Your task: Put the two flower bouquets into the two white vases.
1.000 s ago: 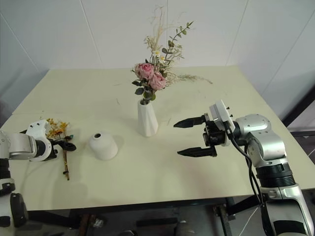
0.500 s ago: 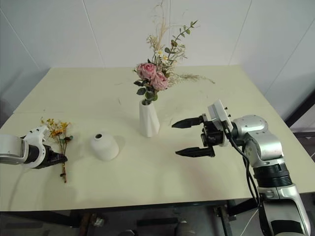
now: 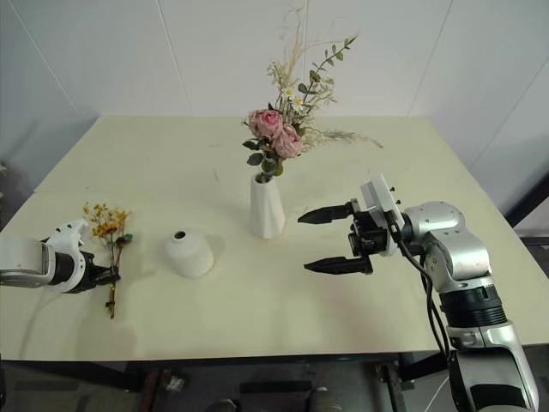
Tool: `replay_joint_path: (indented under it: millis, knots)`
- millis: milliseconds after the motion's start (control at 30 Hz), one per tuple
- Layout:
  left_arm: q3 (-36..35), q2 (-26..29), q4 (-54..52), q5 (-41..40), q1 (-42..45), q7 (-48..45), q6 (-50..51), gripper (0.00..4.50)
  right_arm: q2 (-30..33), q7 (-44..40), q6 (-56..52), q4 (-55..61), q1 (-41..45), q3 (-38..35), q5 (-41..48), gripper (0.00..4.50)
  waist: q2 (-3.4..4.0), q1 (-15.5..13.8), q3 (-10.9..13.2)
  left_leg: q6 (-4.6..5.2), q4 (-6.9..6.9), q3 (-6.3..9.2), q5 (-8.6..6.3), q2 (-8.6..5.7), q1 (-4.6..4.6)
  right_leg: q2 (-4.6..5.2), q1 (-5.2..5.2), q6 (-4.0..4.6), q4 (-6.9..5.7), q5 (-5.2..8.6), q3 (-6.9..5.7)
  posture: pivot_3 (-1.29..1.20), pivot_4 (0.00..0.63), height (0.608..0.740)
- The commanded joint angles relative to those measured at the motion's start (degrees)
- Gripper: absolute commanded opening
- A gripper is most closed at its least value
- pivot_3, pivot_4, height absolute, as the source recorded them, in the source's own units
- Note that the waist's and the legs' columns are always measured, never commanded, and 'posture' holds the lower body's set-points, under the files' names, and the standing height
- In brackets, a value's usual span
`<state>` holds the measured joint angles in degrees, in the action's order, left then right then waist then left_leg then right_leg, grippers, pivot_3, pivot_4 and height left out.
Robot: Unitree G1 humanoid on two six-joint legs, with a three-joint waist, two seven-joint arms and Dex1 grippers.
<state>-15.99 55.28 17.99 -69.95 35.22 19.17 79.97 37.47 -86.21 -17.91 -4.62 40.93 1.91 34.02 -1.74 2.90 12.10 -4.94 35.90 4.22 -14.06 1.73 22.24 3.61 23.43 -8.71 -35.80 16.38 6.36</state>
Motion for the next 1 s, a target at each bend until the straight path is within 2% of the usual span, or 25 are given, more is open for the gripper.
replay_joint_path:
  millis: [33, 100, 167, 267, 367, 467, 567, 833, 1000]
  knots:
    - [-6.3, -1.2, -11.0, 11.0, -4.6, -15.3, -23.8, 0.01, 0.4, 0.8, -0.6, 2.4, -0.6, -1.9, 1.2, 4.50, -0.06, -0.1, 0.0, -0.03, -0.02, 0.00, 0.02, 0.02, 0.04, -0.01, 0.04, 0.04, 0.02, -0.01, -0.02, 0.00, 0.150, 0.740]
    - [-10.3, -3.9, -17.3, 15.6, -9.3, -26.1, -37.7, 0.01, 0.5, 1.4, -0.8, 2.5, -0.5, -2.2, 1.2, 4.50, -0.06, 0.3, 0.0, -0.08, -0.11, -0.03, 0.01, 0.03, 0.09, 0.00, 0.08, 0.06, 0.17, -0.03, 0.00, 0.00, 0.150, 0.740]
    - [-13.2, -6.5, -20.3, 18.0, -12.2, -31.3, -45.1, 0.01, 0.5, 1.7, -1.0, 2.4, -0.4, -2.5, 1.1, 4.50, -0.06, 0.3, 0.0, -0.09, -0.33, -0.19, 0.00, 0.05, 0.06, 0.02, 0.13, 0.08, 0.30, -0.02, 0.07, 0.00, 0.150, 0.740]
    - [-15.0, -8.0, -23.3, 17.0, -16.0, -40.0, -47.5, 0.01, 0.4, 2.4, -1.2, 2.4, -0.3, -2.8, 1.1, 4.50, -0.05, 0.3, 0.0, -0.02, -0.58, -0.20, -0.04, 0.09, 0.05, 0.00, 0.22, 0.15, 0.32, 0.06, 0.06, 0.00, 0.150, 0.740]
    - [-17.1, -8.1, -27.0, 12.8, -19.0, -55.7, -50.0, 0.01, 0.0, 3.7, -1.7, 2.7, -0.3, -2.8, 1.1, 4.50, -0.05, 0.2, 0.0, 0.04, -0.63, -0.20, -0.07, 0.10, 0.08, 0.00, 0.25, 0.14, 0.36, 0.10, 0.06, 0.00, 0.150, 0.740]
    - [-16.1, -6.5, -28.2, 14.2, -20.8, -64.0, -51.0, 0.01, 0.0, 4.0, -1.6, 1.9, 0.2, -2.8, 0.9, 4.50, -0.07, 0.3, 0.0, 0.05, -0.62, -0.20, -0.08, 0.09, 0.10, 0.01, 0.23, 0.14, 0.40, 0.10, 0.06, 0.00, 0.150, 0.740]
    - [-14.9, -5.7, -27.9, 15.5, -20.9, -68.4, -51.4, 0.01, -0.3, 4.5, -1.8, 1.5, 0.7, -2.7, 0.8, 4.50, -0.06, 0.3, 0.0, 0.06, -0.62, -0.20, -0.08, 0.09, 0.06, 0.00, 0.23, 0.15, 0.37, 0.11, 0.06, 0.00, 0.150, 0.740]
    - [-13.7, -8.0, -25.0, 16.7, -16.5, -71.6, -52.7, 0.01, -0.7, 6.5, -4.0, 4.7, -0.9, -2.9, 2.2, 4.50, -0.06, 0.3, 0.0, 0.09, -0.62, -0.19, -0.07, 0.09, 0.05, 0.00, 0.23, 0.14, 0.34, 0.10, 0.06, 0.00, 0.150, 0.740]
    - [-9.3, -13.7, -20.2, 23.3, -13.9, -72.9, -60.2, 0.01, 0.5, 6.5, -7.0, 8.2, -2.3, -3.6, 4.2, 4.50, -0.06, 0.2, 0.0, 0.10, -0.59, -0.17, -0.07, 0.10, 0.05, -0.01, 0.22, 0.13, 0.30, 0.10, 0.05, 0.00, 0.150, 0.740]
